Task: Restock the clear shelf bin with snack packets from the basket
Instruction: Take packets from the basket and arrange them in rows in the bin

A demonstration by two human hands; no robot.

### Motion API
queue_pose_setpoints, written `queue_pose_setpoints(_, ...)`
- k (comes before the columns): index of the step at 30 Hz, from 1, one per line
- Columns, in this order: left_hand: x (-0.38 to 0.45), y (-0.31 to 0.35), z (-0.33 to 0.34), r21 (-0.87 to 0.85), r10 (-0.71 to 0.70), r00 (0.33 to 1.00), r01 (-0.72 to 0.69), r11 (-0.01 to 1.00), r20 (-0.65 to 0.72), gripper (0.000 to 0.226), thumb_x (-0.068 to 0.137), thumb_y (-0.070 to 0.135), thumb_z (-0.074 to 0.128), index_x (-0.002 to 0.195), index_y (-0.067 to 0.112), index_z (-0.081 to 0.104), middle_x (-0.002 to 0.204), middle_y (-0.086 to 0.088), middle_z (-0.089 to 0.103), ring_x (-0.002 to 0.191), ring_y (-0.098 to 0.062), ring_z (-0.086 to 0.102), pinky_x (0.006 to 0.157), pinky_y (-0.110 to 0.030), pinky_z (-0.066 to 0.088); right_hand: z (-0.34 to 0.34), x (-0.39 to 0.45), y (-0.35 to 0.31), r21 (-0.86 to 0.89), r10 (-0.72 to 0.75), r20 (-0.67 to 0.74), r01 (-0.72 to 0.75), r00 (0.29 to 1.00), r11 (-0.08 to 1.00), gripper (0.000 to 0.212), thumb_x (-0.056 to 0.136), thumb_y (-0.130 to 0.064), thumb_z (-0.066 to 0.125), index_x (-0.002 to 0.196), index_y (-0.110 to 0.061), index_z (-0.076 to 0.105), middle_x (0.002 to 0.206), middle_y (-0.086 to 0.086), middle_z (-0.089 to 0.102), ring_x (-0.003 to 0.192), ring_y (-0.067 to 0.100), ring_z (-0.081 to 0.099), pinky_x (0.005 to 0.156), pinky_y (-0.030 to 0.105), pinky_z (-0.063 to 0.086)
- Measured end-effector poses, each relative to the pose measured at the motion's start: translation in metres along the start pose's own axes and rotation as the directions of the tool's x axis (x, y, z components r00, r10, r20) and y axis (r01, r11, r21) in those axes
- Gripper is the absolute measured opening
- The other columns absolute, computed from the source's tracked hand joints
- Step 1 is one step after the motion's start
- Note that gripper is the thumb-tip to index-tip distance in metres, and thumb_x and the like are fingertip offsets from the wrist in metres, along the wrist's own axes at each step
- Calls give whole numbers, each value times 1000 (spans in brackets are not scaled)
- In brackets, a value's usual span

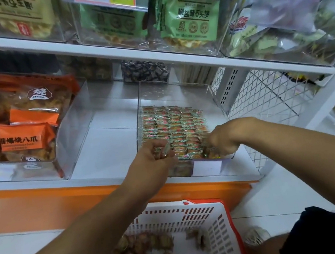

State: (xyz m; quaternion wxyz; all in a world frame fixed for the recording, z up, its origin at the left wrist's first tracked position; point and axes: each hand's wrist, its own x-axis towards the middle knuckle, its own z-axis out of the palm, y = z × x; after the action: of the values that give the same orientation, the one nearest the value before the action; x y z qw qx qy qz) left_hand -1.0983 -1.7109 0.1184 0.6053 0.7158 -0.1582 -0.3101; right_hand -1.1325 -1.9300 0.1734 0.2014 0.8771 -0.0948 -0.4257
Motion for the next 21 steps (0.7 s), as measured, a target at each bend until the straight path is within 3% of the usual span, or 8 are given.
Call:
queue_pose_setpoints(3,-1,0,1,6,-15,1000,15,1000,-1,39,93,18,73,122,39,56,116,9,71,102,-16,67,76,-29,52,4,6,-2,-90,30,-129,-42,991,995,4,94,-10,58,92,-12,55,96,5,55,100,28,57,76,33,46)
queue_pose_setpoints(5,-1,1,3,16,-16,1000,16,1000,-2,41,93,17,72,125,37,55,119,6,70,102,-17,67,73,-27,51,6,8,2,7,45,-209,-44,977,999,17,89,-19,70,92,-16,54,88,2,55,90,26,57,72,32,44)
queue_pose_setpoints(8,-2,2,3,22,-14,1000,14,1000,2,40,94,18,72,126,36,55,121,4,69,102,-18,66,72,-26,51,9,10,6,200,77,-310,-14,948,980,30,81,-15,77,105,-10,59,96,7,63,89,26,59,62,30,42)
queue_pose_setpoints(11,-1,1,2,24,-11,1000,11,1000,10,40,94,18,72,125,36,55,122,4,69,105,-19,66,74,-27,51,10,11,7,284,45,-323,51,945,957,16,79,-13,75,95,-15,72,81,-1,66,74,16,55,50,23,37)
queue_pose_setpoints(13,-1,1,4,27,0,1000,-1,1000,16,39,94,18,72,124,36,55,123,3,68,107,-22,65,79,-31,53,12,8,9,322,43,-329,69,943,944,17,79,-10,74,92,-22,76,76,-7,64,71,12,55,48,19,34)
queue_pose_setpoints(17,-3,2,7,45,0,1000,-1,999,19,40,93,18,72,127,33,56,123,1,68,110,-24,65,95,-42,56,17,7,5,255,81,-414,30,907,967,14,79,-4,68,90,-10,74,90,10,65,64,19,50,46,20,32)
queue_pose_setpoints(19,-4,2,8,50,-3,1000,2,999,12,39,93,18,72,127,32,56,121,1,69,107,-23,65,95,-41,56,21,10,-4,206,78,-442,17,893,978,6,84,-3,61,82,-8,63,86,10,57,60,17,44,49,25,33)
queue_pose_setpoints(21,-4,2,8,58,2,1000,-2,998,5,39,94,18,72,127,32,57,121,2,70,105,-22,65,90,-37,55,22,12,-10,185,80,-422,-1,903,983,13,86,-3,60,77,-11,56,83,8,54,62,20,46,55,27,38)
